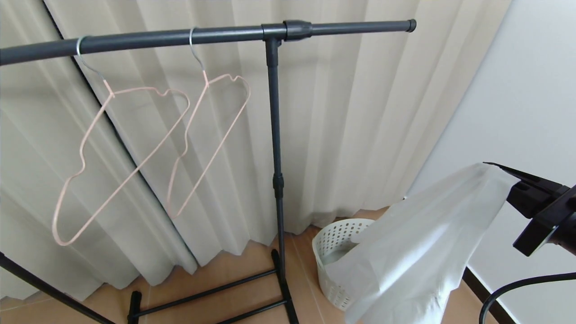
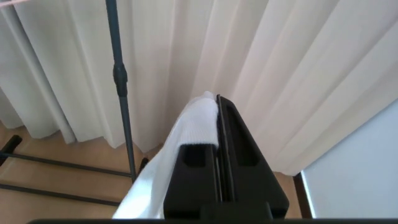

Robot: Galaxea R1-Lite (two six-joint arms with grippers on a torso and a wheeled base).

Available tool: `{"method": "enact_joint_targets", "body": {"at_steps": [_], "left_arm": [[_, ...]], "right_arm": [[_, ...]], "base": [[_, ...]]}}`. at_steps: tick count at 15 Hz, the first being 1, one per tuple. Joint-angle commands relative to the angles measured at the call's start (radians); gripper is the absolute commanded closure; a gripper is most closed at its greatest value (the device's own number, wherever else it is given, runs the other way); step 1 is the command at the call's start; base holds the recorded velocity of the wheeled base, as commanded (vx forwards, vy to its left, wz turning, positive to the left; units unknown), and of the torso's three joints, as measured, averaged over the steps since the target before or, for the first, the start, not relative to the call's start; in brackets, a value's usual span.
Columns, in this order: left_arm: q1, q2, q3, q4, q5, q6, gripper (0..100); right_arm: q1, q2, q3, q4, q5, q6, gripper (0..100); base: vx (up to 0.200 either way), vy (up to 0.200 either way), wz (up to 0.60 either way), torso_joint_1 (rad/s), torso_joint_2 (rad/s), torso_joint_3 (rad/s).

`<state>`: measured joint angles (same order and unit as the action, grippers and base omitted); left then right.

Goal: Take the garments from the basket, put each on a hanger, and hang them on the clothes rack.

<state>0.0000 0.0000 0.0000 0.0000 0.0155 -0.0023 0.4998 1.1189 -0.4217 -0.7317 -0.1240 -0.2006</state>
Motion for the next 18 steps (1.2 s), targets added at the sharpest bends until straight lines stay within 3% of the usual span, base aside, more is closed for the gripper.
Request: {"method": "enact_joint_targets", "body": {"at_steps": [1, 7, 18], "left_arm": [[0.000, 0.000, 0.000, 0.000, 0.000, -0.001, 0], [0.000, 0.000, 0.000, 0.000, 0.001, -0.002, 0], [0.000, 0.000, 0.000, 0.000, 0.001, -0.001, 0]], "right_arm": [[0.000, 0.005, 0.000, 0.000, 0.000, 0.000, 100], [0.000, 0.005, 0.001, 0.000, 0.000, 0.000, 100], [0.000, 0.004, 0.004, 0.000, 0.000, 0.000, 100]], "base": [[0.000, 0.000, 0.00, 0.212, -0.55, -0.163], [0.000, 0.000, 0.00, 0.232, -0.56, -0.211], [0.000, 0.000, 0.00, 0.162, -0.37, -0.210]]}}
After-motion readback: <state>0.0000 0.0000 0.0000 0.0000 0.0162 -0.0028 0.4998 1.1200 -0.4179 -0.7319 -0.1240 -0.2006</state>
